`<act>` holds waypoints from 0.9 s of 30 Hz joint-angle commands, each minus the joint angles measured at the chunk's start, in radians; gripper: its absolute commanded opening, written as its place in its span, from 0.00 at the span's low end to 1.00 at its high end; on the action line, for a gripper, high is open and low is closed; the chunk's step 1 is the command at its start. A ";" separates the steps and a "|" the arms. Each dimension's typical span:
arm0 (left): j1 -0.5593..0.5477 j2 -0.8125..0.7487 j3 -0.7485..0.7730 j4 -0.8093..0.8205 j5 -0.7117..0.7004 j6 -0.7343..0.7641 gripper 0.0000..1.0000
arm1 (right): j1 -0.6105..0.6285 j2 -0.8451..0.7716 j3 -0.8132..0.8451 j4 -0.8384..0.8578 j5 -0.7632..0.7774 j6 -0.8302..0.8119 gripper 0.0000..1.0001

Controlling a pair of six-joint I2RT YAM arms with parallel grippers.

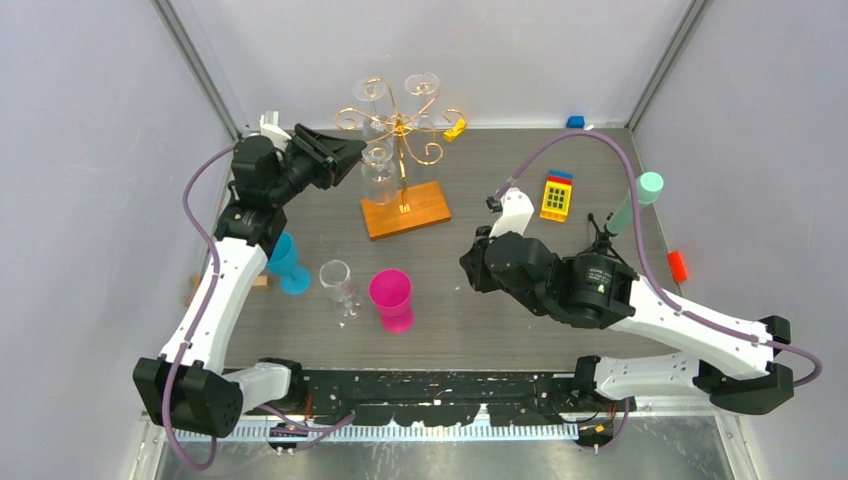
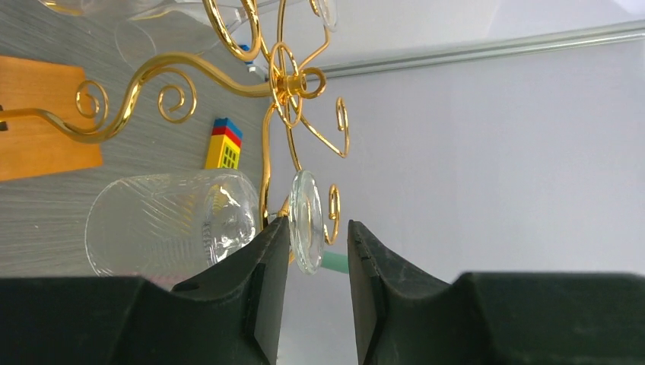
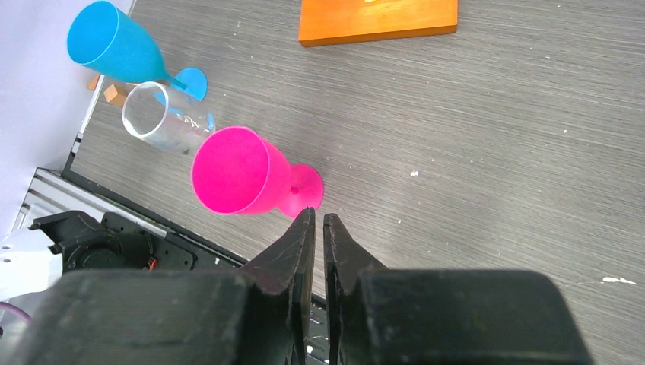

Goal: Take the wine glass off the wine glass rack

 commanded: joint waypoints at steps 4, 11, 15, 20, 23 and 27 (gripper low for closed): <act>-0.012 -0.006 -0.030 0.142 0.059 -0.164 0.36 | 0.001 -0.037 -0.014 0.036 0.042 0.023 0.14; -0.013 -0.010 -0.060 0.142 0.053 -0.248 0.39 | 0.000 -0.053 -0.025 0.044 0.039 0.031 0.14; -0.019 -0.005 -0.050 0.137 0.054 -0.245 0.39 | 0.001 -0.056 -0.031 0.047 0.037 0.033 0.14; -0.022 0.005 -0.012 0.057 0.055 -0.182 0.39 | 0.000 -0.058 -0.033 0.047 0.037 0.036 0.14; -0.024 0.011 0.000 0.032 0.061 -0.155 0.38 | 0.001 -0.057 -0.035 0.046 0.039 0.037 0.14; -0.032 0.025 0.019 0.003 0.071 -0.109 0.36 | 0.001 -0.054 -0.036 0.050 0.040 0.038 0.14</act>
